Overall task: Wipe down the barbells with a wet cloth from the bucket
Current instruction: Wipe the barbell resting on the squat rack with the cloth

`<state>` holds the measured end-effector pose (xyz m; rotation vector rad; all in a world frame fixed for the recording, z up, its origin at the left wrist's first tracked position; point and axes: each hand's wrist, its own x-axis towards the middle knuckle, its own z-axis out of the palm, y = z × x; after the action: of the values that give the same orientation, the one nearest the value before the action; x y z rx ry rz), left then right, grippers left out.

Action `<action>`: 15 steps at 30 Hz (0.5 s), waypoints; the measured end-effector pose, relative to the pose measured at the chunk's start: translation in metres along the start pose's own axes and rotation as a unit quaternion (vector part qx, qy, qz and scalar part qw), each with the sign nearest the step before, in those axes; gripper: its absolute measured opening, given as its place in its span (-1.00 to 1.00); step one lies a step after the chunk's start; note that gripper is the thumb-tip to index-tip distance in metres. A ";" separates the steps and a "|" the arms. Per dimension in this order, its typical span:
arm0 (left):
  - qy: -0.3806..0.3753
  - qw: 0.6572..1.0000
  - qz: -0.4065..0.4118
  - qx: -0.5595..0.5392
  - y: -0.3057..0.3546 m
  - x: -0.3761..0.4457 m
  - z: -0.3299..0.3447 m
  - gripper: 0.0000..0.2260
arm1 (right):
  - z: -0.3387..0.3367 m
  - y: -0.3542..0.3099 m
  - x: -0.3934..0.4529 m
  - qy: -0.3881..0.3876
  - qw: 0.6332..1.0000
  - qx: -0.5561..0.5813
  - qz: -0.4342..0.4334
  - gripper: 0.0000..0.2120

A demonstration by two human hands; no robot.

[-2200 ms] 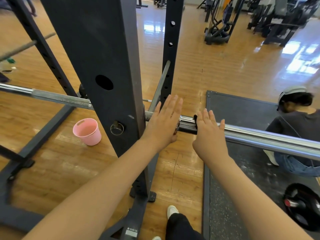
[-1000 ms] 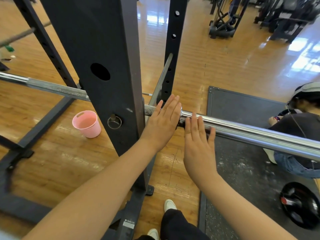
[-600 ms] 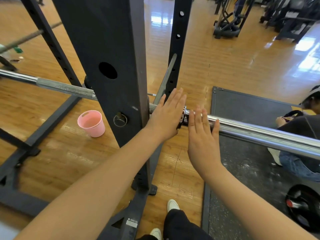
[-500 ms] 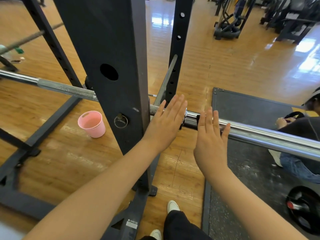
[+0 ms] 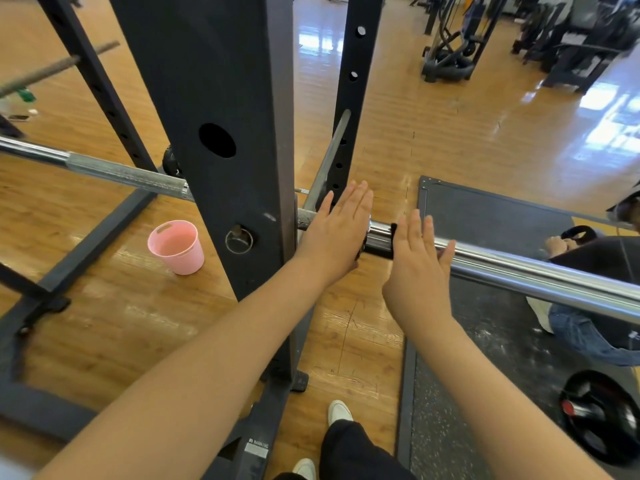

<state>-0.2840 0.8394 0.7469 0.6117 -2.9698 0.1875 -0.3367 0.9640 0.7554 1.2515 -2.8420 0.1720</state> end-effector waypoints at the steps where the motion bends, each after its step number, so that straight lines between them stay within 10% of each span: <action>1: -0.021 1.000 0.001 -0.006 -0.001 0.003 -0.004 0.00 | -0.005 -0.004 0.008 -0.016 1.000 -0.009 0.000 -0.30; 15: -0.046 0.997 -0.008 -0.066 -0.001 0.003 -0.007 -0.08 | -0.028 -0.003 0.028 -0.072 0.996 -0.025 -0.038 -0.39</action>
<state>-0.2859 0.8383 0.7547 0.6439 -3.0329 -0.0393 -0.3542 0.9449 0.7854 1.4141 -2.8905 0.0081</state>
